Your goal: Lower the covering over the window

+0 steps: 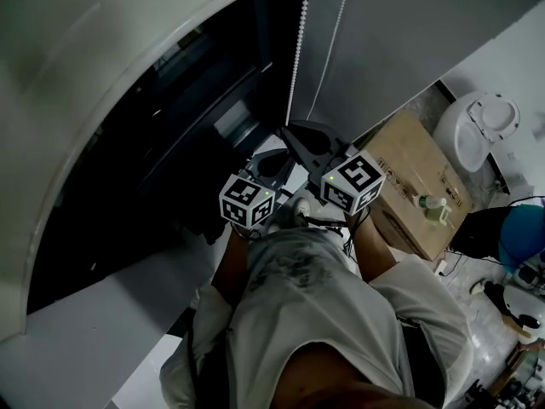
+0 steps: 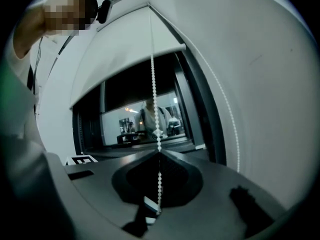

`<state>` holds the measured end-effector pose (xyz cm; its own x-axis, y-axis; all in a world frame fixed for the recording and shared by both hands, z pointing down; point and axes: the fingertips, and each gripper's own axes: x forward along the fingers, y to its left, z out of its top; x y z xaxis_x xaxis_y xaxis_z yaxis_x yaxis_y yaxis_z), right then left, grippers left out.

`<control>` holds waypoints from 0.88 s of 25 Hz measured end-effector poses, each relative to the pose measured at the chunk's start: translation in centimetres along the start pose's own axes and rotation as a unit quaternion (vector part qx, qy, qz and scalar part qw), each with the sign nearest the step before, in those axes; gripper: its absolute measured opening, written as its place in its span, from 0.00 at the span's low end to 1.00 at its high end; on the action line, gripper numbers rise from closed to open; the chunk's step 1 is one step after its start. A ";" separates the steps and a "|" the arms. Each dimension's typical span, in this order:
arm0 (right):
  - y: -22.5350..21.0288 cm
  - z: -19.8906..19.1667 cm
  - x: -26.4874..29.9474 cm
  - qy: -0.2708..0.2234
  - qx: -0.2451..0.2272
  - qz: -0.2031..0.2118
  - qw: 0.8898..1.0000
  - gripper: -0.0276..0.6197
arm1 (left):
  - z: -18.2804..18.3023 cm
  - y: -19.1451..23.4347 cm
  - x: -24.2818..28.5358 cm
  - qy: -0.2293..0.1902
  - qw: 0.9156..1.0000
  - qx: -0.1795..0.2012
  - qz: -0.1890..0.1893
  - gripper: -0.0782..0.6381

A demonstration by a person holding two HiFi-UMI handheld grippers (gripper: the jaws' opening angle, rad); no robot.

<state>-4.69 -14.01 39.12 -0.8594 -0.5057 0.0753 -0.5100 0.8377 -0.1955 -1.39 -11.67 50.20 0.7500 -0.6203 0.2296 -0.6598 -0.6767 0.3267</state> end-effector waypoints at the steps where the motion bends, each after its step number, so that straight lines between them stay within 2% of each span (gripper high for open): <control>1: -0.1 -0.5 0.0 0.006 0.003 -0.002 1.000 0.07 | -0.3 -0.1 0.0 0.003 1.000 -0.002 0.000 0.13; 8: -0.4 -1.6 -0.4 0.013 0.012 -0.011 1.000 0.07 | -0.6 -0.8 -1.1 0.012 1.000 0.000 -0.009 0.14; 12: -0.9 -1.6 -0.8 0.011 0.012 -0.018 1.000 0.07 | 1.3 -1.1 -3.6 -0.016 1.000 -0.007 -0.007 0.25; 17: -1.3 -1.5 -1.2 0.010 0.011 -0.021 1.000 0.07 | 6.9 -1.3 -6.8 -0.080 0.997 0.008 0.008 0.27; 22: -0.8 -1.5 -1.2 0.010 0.009 -0.017 1.000 0.07 | 15.1 -1.8 -7.4 -0.144 0.988 0.063 0.003 0.28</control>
<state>-3.32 -13.72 40.66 -0.8427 -0.5286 0.1023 -0.5377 0.8167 -0.2092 -6.43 -11.86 34.10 0.7132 -0.6996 -0.0449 -0.6788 -0.7051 0.2051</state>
